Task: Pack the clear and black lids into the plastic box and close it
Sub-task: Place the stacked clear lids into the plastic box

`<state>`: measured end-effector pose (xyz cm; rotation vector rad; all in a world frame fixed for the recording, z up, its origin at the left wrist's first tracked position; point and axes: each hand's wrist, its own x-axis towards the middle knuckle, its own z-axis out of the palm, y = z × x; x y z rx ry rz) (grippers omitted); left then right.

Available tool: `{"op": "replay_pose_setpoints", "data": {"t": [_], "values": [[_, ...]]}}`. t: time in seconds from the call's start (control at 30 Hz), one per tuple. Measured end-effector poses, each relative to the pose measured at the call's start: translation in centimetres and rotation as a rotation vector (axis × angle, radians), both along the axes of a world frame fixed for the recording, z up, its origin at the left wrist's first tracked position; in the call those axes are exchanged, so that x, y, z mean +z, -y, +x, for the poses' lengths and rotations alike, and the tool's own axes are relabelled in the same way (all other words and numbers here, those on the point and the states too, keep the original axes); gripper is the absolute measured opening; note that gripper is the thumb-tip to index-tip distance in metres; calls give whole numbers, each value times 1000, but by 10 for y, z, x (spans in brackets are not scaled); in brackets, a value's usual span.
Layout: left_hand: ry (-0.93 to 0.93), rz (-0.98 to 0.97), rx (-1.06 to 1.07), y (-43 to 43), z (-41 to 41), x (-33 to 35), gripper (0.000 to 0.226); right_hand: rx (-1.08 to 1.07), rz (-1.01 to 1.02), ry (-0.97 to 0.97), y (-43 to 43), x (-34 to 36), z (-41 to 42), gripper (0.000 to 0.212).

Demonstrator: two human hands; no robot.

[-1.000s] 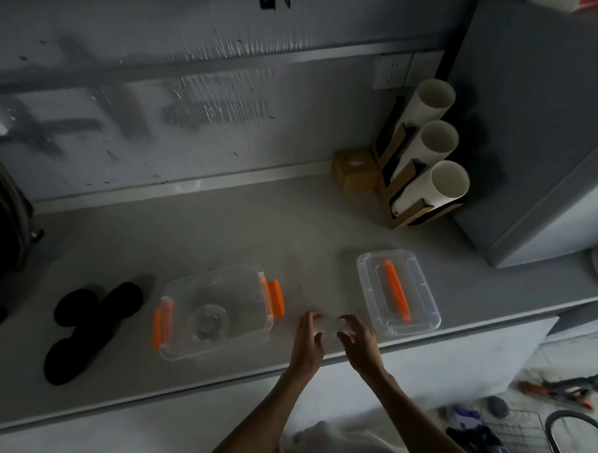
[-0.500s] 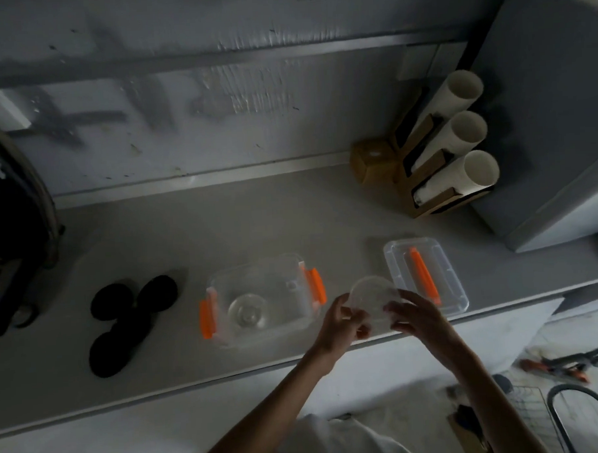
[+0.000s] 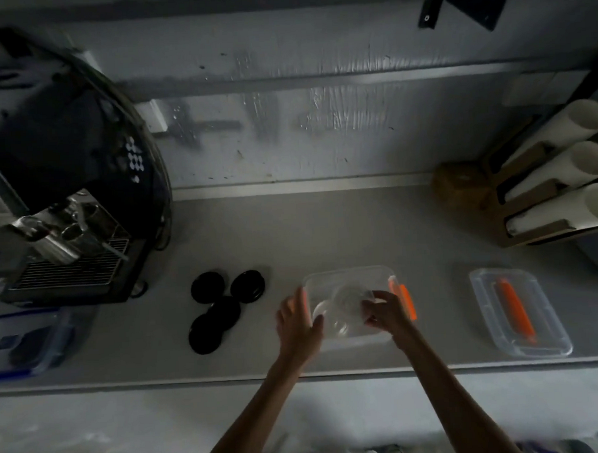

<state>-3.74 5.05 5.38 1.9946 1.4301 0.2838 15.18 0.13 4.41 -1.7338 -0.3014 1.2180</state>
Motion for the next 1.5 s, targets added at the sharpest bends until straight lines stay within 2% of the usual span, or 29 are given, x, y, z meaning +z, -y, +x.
{"op": "replay_pose_setpoints", "data": {"t": [0.07, 0.2, 0.27, 0.33, 0.4, 0.57, 0.73, 0.83, 0.9, 1.0, 1.13, 1.27, 1.5], "values": [[-92, -111, -47, -4, -5, -13, 89, 87, -88, 94, -17, -12, -8, 27], [52, -209, -60, 3, -7, -22, 88, 270, -228, 291, -41, -28, -26, 32], [110, -233, -58, 5, -8, -20, 89, 357, -320, 463, -46, -30, -34, 33], [152, -215, -60, 6, -9, -17, 88, 446, -402, 662, -45, -29, -39, 34], [161, -172, -80, 5, -9, -17, 87, 475, -429, 722, -42, -28, -43, 35], [103, -150, -94, 7, -5, -19, 86, 524, -524, 665, -37, -23, -42, 41], [76, -156, -82, 5, -4, -21, 84, 393, -561, 294, -45, -10, -34, 48], [72, -164, -71, 4, -2, -23, 84, 368, -566, 217, -45, -5, -29, 47], [75, -185, -37, 5, 0, -23, 84, 373, -475, 178, -40, -7, -25, 44], [82, -196, 1, 5, 3, -22, 85, 444, -375, 176, -35, -7, -22, 42], [81, -221, 32, 5, 6, -23, 84, 519, -541, 220, -45, 3, -26, 44], [77, -244, 72, 6, 8, -21, 84, 646, -538, 212, -49, 2, -24, 48], [66, -235, 182, 8, 13, -19, 73, 652, -493, 237, -43, 1, -15, 50]]}}
